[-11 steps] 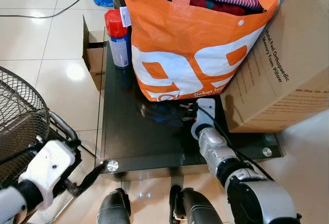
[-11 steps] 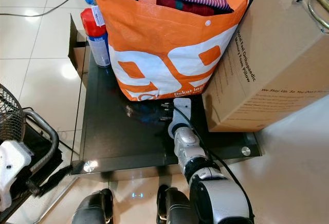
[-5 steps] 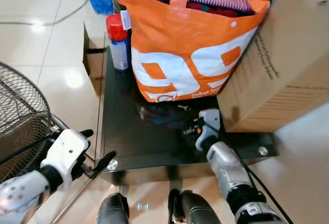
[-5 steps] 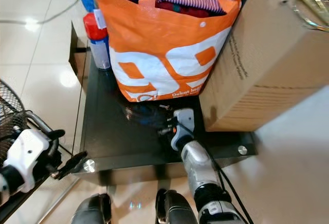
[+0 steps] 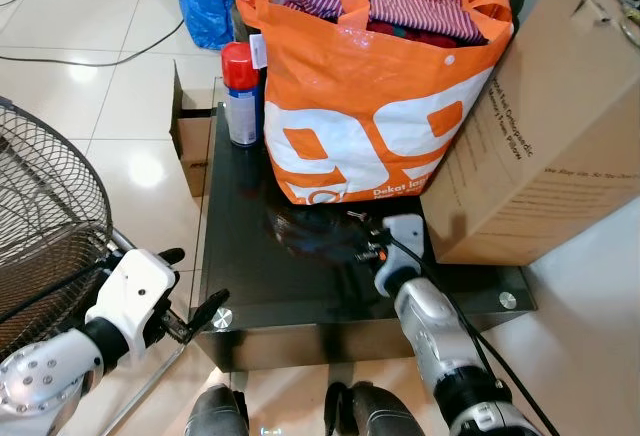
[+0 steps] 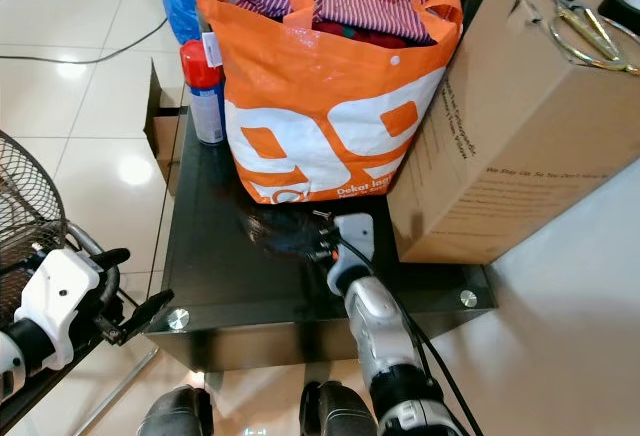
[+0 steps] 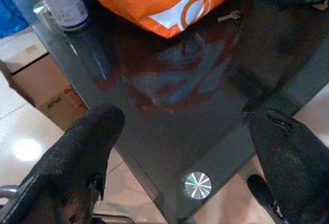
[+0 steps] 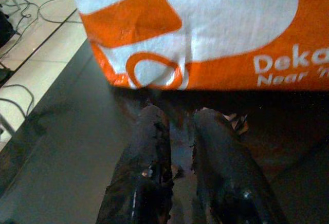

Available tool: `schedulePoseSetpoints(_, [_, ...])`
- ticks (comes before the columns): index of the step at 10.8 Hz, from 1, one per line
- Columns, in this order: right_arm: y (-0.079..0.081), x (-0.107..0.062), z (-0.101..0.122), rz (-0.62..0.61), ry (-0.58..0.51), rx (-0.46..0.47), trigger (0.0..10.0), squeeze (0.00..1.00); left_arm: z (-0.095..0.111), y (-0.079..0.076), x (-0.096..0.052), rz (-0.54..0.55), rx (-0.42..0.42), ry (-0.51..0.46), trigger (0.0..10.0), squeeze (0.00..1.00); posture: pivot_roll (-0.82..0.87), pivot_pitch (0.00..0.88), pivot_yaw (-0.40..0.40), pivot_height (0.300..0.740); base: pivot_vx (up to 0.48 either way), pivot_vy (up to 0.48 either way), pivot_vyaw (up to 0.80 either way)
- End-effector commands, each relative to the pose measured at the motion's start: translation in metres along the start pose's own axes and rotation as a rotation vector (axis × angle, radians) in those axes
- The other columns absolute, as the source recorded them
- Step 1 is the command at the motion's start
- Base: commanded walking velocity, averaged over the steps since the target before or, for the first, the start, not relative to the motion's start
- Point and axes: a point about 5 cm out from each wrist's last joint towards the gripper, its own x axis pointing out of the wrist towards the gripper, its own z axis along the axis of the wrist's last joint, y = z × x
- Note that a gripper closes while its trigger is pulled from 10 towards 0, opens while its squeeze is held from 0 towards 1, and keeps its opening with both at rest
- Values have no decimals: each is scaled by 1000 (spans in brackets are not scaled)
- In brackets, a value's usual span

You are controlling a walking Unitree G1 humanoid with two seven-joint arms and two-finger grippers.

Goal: Hang keys on a hook

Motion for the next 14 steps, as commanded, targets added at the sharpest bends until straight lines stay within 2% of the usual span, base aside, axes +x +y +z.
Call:
schedulePoseSetpoints(1, [-3, -1, 1, -15, 7, 3, 10000, 1000, -2, -1, -1, 12, -4, 3, 10000, 478, 112, 120, -115, 732, 0, 0, 0])
schedulePoseSetpoints(3, [-1, -4, 1, -15, 6, -3, 10000, 1000, 0, -6, 6, 21, -31, -20, 10000, 478, 104, 109, -107, 732, 0, 0, 0])
schedulePoseSetpoints(5, [0, -1, -2, -59, 34, -12, 10000, 1000, 3, -6, 4, 14, -22, -22, 10000, 482, 111, 129, -107, 732, 0, 0, 0])
schedulePoseSetpoints(6, [-3, 3, -3, -111, 60, -15, 10000, 1000, 4, 0, -3, 9, 10, -2, 10000, 478, 131, 155, -101, 732, 0, 0, 0])
schedulePoseSetpoints(9, [-11, 16, -1, -165, 108, 0, 10000, 1000, 6, 10, -18, -7, 57, 39, 10000, 475, 134, 224, -77, 732, 0, 0, 0])
schedulePoseSetpoints(11, [-7, 27, 5, -199, 145, -19, 10000, 1000, 10, 7, -35, -37, 66, 67, 10000, 478, 143, 277, -63, 732, 0, 0, 0])
schedulePoseSetpoints(14, [-5, 33, 12, -222, 135, -12, 10000, 1000, 18, 3, -54, -42, 73, 81, 10000, 478, 176, 312, -60, 732, 0, 0, 0])
